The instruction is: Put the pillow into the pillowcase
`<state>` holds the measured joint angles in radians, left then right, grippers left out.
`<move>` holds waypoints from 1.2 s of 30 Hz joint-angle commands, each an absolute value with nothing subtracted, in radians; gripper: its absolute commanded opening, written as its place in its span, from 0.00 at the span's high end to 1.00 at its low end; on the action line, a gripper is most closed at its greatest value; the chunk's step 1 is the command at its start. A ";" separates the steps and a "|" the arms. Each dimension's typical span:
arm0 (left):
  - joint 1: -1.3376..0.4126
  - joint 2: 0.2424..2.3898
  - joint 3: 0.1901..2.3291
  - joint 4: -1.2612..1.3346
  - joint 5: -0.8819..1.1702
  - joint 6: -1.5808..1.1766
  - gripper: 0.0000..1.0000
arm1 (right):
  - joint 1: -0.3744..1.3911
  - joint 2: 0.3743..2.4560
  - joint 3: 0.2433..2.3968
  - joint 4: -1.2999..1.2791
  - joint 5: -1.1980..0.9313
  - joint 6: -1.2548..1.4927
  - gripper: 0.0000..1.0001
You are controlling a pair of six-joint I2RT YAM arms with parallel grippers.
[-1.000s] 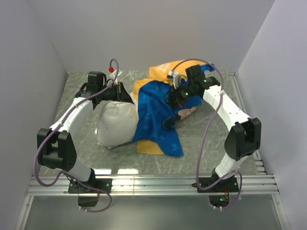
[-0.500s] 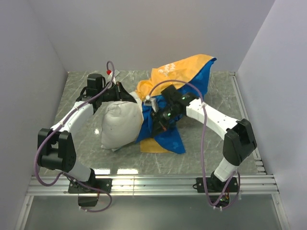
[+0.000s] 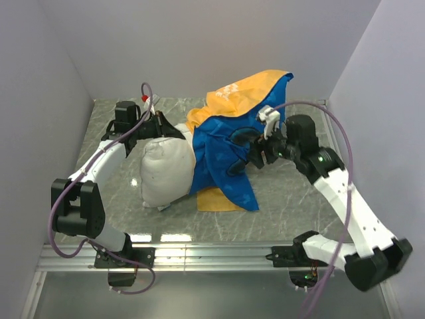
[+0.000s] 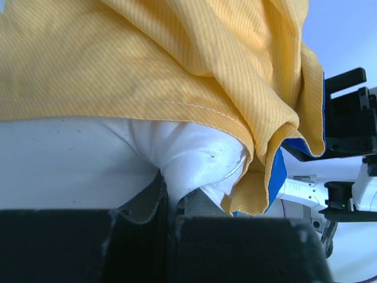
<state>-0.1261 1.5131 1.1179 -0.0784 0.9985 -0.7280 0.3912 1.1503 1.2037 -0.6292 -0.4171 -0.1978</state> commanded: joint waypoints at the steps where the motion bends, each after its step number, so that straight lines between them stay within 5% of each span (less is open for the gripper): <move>1: -0.120 1.503 1.127 -0.049 1.011 -0.753 1.00 | 0.408 1.130 1.073 -0.465 -0.141 -0.264 0.25; 10: -0.118 1.531 1.161 -0.049 1.011 -0.756 0.99 | 0.459 1.258 0.979 -0.238 -0.106 -0.238 0.29; 11: -0.117 1.531 1.160 -0.048 1.011 -0.756 0.99 | 0.463 1.268 0.982 -0.224 -0.110 -0.238 0.36; 12: -0.115 1.532 1.154 -0.045 1.009 -0.762 0.99 | 0.468 1.288 0.994 -0.219 -0.126 -0.235 0.68; 13: -0.112 1.534 1.151 -0.043 1.008 -0.764 0.99 | 0.491 1.296 1.008 -0.236 -0.146 -0.227 0.85; 15: -0.107 1.532 1.129 -0.012 1.006 -0.802 1.00 | 0.564 1.302 1.040 -0.319 -0.230 -0.204 1.00; 22: -0.106 1.529 1.074 0.149 0.988 -0.939 1.00 | 0.910 1.419 1.162 -0.497 -0.619 -0.152 1.00; 36: -0.175 1.459 1.018 0.192 1.012 -0.901 1.00 | 0.742 1.655 1.507 -0.569 -0.585 -0.209 1.00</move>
